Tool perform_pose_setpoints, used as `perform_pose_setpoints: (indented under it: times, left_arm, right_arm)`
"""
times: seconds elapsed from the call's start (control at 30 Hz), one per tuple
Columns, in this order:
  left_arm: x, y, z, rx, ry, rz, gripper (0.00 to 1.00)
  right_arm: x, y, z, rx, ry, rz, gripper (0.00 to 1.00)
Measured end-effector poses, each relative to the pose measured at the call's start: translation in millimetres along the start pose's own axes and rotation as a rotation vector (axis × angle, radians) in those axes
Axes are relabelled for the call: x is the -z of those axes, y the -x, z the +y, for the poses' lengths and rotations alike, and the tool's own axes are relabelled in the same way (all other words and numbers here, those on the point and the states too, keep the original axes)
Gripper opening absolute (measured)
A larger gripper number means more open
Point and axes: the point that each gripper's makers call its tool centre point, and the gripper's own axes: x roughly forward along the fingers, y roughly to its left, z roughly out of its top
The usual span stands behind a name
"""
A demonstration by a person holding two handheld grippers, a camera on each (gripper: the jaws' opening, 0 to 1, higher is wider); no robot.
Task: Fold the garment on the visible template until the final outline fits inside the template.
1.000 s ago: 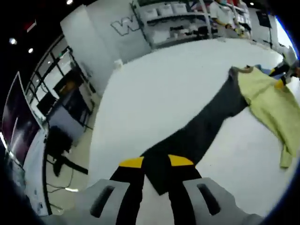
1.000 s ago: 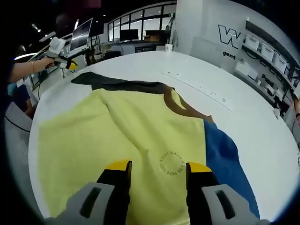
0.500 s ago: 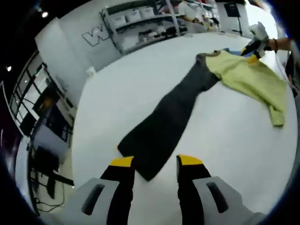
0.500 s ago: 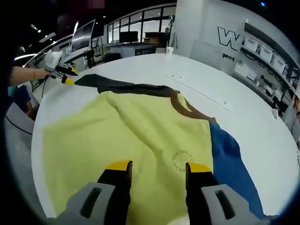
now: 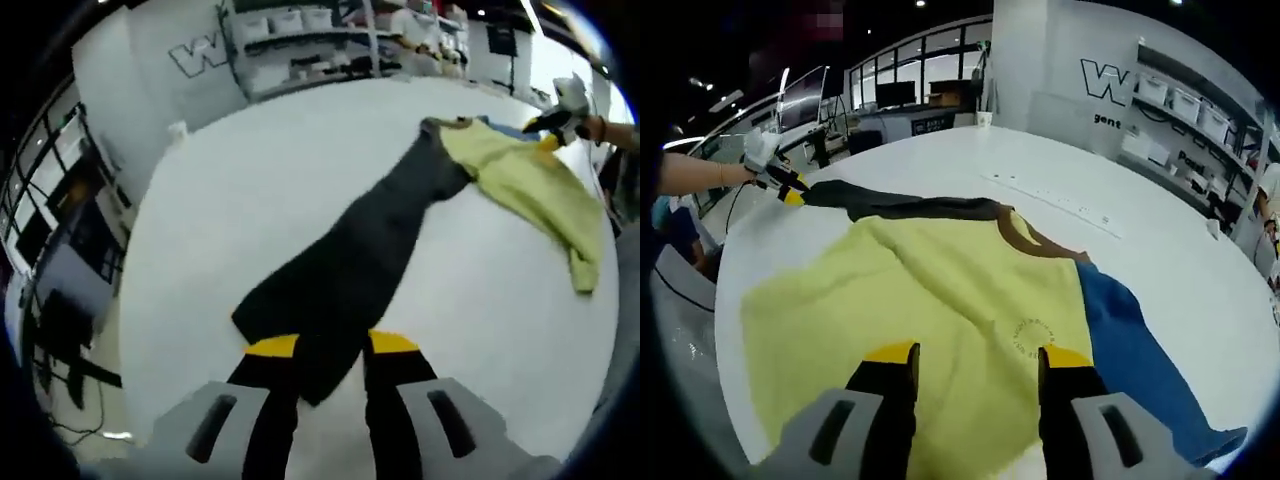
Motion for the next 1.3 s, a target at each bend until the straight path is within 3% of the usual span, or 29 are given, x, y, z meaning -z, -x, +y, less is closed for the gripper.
perform_pose_setpoints:
  times: [0.07, 0.13, 0.23, 0.33, 0.5, 0.57, 0.7, 0.77, 0.87, 0.9, 0.97, 1.0, 1.13, 1.17, 1.27, 1.3]
  left_arm:
    - [-0.9, 0, 0.2, -0.006, -0.013, -0.008, 0.09]
    - [-1.2, -3, 3.4, -0.021, -0.044, -0.008, 0.06]
    - [0.5, -4, 7.7, -0.003, 0.012, 0.006, 0.05]
    - [0.7, 3, -0.1, 0.019, 0.086, 0.039, 0.05]
    - [-26.8, 19, 6.6, 0.022, 0.167, -0.046, 0.05]
    - [-40.7, 26, 20.2, -0.017, 0.144, -0.085, 0.05]
    - [-59.7, 31, 29.7, -0.03, 0.15, -0.117, 0.05]
    - [-75.7, 27, 50.8, -0.069, 0.181, -0.147, 0.05]
    - [-79.6, 26, 62.4, -0.134, 0.217, -0.151, 0.05]
    - [-87.9, 16, 71.9, -0.152, 0.218, -0.155, 0.05]
    - [-91.6, 12, 74.2, -0.195, 0.199, -0.142, 0.05]
    - [-94.1, 4, 88.3, -0.203, 0.193, -0.137, 0.05]
    - [-102.0, -13, 110.1, -0.282, 0.189, -0.124, 0.05]
    - [-101.5, -17, 116.8, -0.337, 0.183, -0.1, 0.05]
    - [-100.3, -27, 123.9, -0.4, 0.158, -0.057, 0.05]
    - [-99.3, -32, 120.7, -0.422, 0.113, -0.026, 0.06]
  right_arm:
    - [0.6, 0, 0, 0.003, -0.003, -0.002, 0.44]
    - [3.0, 2, 2, 0.008, -0.007, 0.0, 0.44]
    - [3.2, 3, 5, 0.009, -0.011, 0.001, 0.44]
    - [-1.9, 1, 5, 0.007, -0.013, -0.005, 0.44]
    - [-5.7, -1, 7, 0.003, -0.01, -0.014, 0.43]
    - [-8.2, -2, 7, 0.003, -0.006, -0.017, 0.43]
    - [-10.5, -1, 13, -0.002, -0.003, -0.022, 0.43]
    - [-9.9, -1, 16, -0.005, 0.0, -0.021, 0.43]
    - [-9.9, -2, 16, -0.005, 0.008, -0.013, 0.43]
    - [-10.0, -1, 16, -0.005, 0.009, -0.011, 0.43]
    - [-8.6, 1, 18, -0.002, 0.01, -0.009, 0.43]
    - [-7.9, 1, 18, -0.001, 0.01, -0.007, 0.43]
    - [-5.9, 3, 18, 0.004, 0.009, -0.004, 0.43]
    - [-3.8, 4, 17, 0.008, 0.008, -0.004, 0.43]
    - [-0.8, 6, 17, 0.012, 0.008, 0.003, 0.43]
    - [2.1, 7, 18, 0.013, 0.004, 0.006, 0.43]
